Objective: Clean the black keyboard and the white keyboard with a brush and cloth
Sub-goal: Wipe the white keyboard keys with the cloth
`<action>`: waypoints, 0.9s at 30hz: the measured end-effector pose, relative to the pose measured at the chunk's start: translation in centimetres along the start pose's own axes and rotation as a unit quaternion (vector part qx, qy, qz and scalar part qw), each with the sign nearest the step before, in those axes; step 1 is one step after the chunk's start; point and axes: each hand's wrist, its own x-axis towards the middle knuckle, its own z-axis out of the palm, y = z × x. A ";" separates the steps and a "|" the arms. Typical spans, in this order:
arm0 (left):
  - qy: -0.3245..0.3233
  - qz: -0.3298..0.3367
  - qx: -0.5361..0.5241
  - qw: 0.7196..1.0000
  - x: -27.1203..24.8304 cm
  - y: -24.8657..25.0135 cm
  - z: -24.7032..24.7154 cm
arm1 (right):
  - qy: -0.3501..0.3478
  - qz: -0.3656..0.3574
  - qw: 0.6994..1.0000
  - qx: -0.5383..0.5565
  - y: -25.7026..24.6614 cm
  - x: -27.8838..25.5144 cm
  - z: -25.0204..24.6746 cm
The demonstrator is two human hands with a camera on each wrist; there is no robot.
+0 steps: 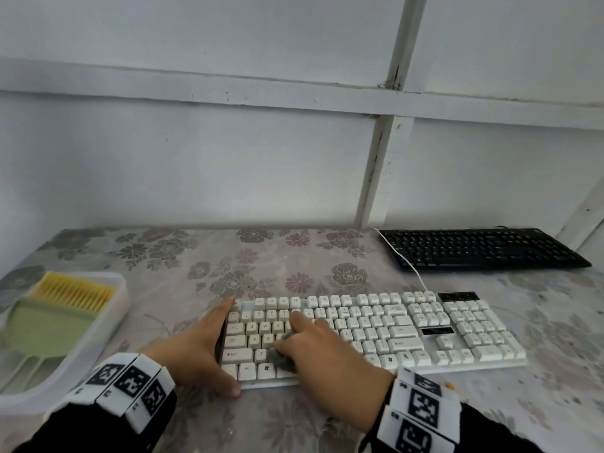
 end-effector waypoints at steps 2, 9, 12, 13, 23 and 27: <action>-0.001 -0.006 0.004 1.000 0.0 0.1 0.0 | 0.003 0.016 1.000 0.006 1.0 -0.5 -0.2; -0.004 -0.001 -0.009 1.000 0.1 -0.1 -0.1 | 0.014 0.001 0.999 0.048 -0.6 0.9 -1.9; -0.004 0.012 -0.018 1.000 0.3 -0.5 0.0 | 0.011 -0.043 0.999 0.023 -3.3 2.7 -1.2; -0.002 0.015 -0.020 1.000 0.4 -0.7 0.0 | -0.001 -0.049 0.999 0.006 -3.9 3.0 -1.0; 0.005 0.003 0.004 1.000 -0.1 0.1 -0.1 | -0.004 0.021 0.999 0.032 1.2 0.0 -1.0; 0.010 0.001 0.003 1.000 0.2 -0.4 0.0 | -0.013 0.054 0.998 0.016 2.8 -0.8 -2.0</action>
